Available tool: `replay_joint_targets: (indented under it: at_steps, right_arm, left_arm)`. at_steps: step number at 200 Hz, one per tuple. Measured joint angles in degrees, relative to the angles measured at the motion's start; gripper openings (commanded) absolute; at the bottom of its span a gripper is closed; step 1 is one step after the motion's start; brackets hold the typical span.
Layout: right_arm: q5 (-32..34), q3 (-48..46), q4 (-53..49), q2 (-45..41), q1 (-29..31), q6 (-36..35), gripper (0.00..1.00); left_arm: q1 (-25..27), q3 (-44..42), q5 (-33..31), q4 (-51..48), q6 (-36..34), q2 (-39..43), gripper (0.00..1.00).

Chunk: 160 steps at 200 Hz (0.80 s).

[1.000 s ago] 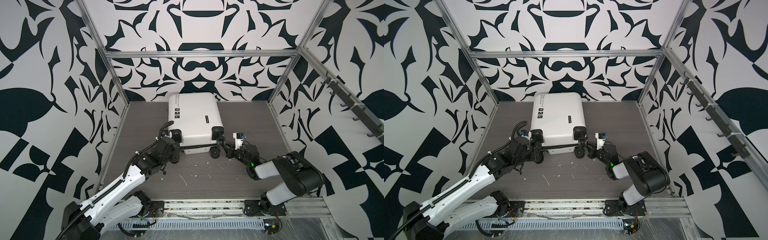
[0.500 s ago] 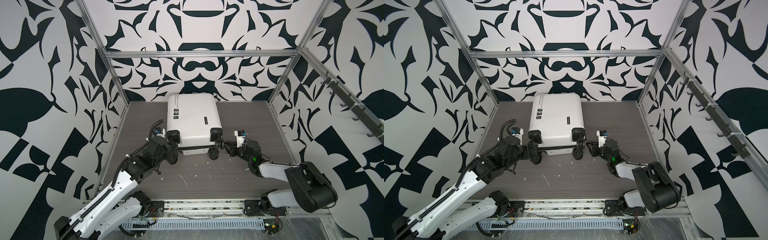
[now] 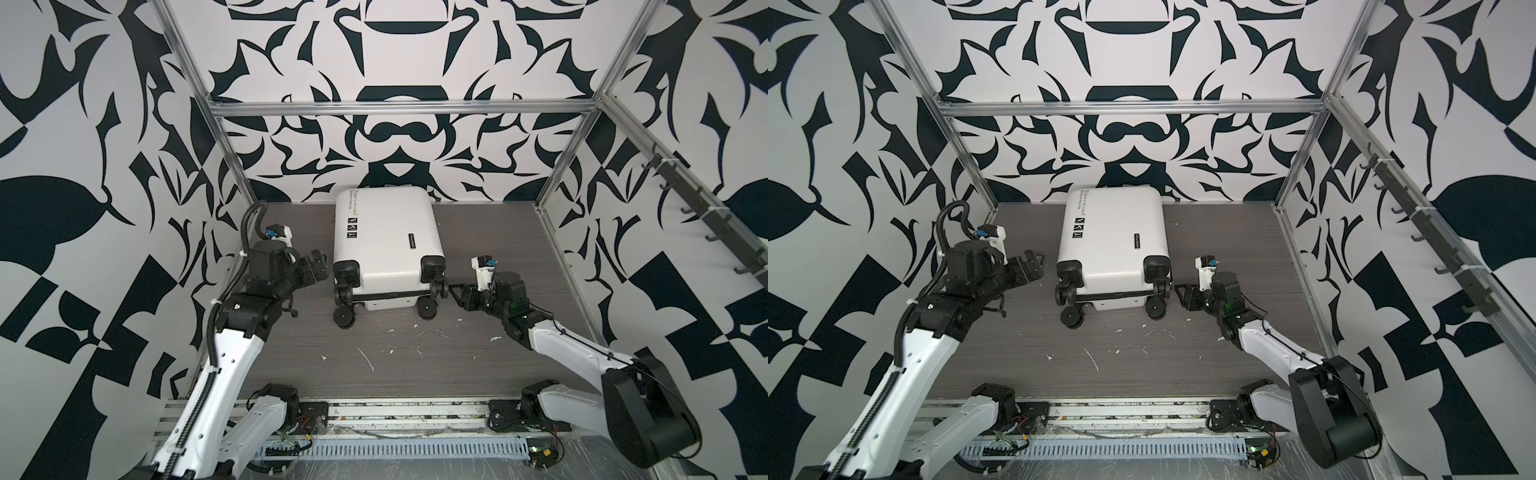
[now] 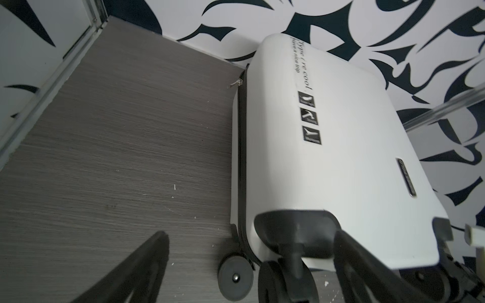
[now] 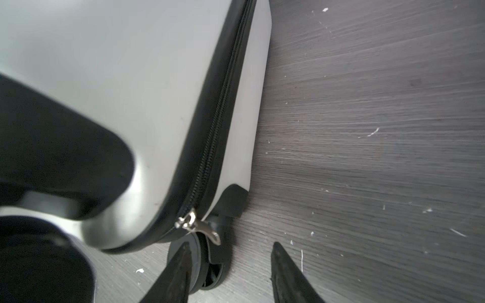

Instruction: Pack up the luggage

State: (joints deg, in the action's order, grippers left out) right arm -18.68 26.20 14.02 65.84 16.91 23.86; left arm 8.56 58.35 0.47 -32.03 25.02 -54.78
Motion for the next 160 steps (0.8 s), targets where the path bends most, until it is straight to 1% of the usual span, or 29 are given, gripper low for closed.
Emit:
replay_joint_targets:
  at_steps: [16,31,47,63,75,88,90,93,112,140,160]
  right_arm:
    - [0.02,0.39,-4.22,-3.23,-1.01,0.02,0.51]
    - [0.52,0.39,-8.17,-6.6,-2.32,0.35,0.56]
    - [1.86,0.92,-12.52,-9.27,-3.65,0.52,0.57]
    - [2.56,2.38,-16.0,-9.4,-5.25,0.72,0.57]
    - [2.64,3.76,-17.53,-7.72,-6.51,1.31,0.57]
    - [2.43,4.96,-17.73,-4.63,-7.52,2.21,0.55]
    - [2.36,5.16,-17.64,-3.93,-7.65,2.43,0.55]
    - [2.27,5.42,-17.62,-3.06,-7.8,2.67,0.54]
    - [1.01,6.56,-16.9,2.89,-8.22,4.39,0.5]
    - [-2.99,7.13,-12.22,11.67,-8.2,8.2,0.45]
    - [-4.85,7.19,-8.85,16.15,-7.72,10.67,0.44]
  left_arm:
    - [-5.22,0.2,5.86,2.34,0.85,-4.09,0.97]
    - [-8.22,0.22,9.4,4.31,2.05,-7.21,0.95]
    - [-9.51,0.63,11.58,6.1,2.82,-10.05,0.93]
    - [-9.57,1.44,12.83,7.96,3.39,-12.83,0.9]
    - [-9.7,2.32,13.51,9.49,3.85,-15.37,0.86]
    - [-9.77,3.89,14.47,10.84,4.37,-19.17,0.86]
    - [-9.79,4.15,14.64,11.04,4.44,-19.74,0.83]
    - [-9.79,4.57,14.82,11.3,4.66,-20.81,0.82]
    - [-9.84,7.19,15.85,13.35,5.38,-27.56,0.81]
    - [-9.84,10.88,16.55,14.43,5.68,-36.28,0.79]
    - [-9.6,14.49,17.55,14.8,5.84,-42.6,0.77]
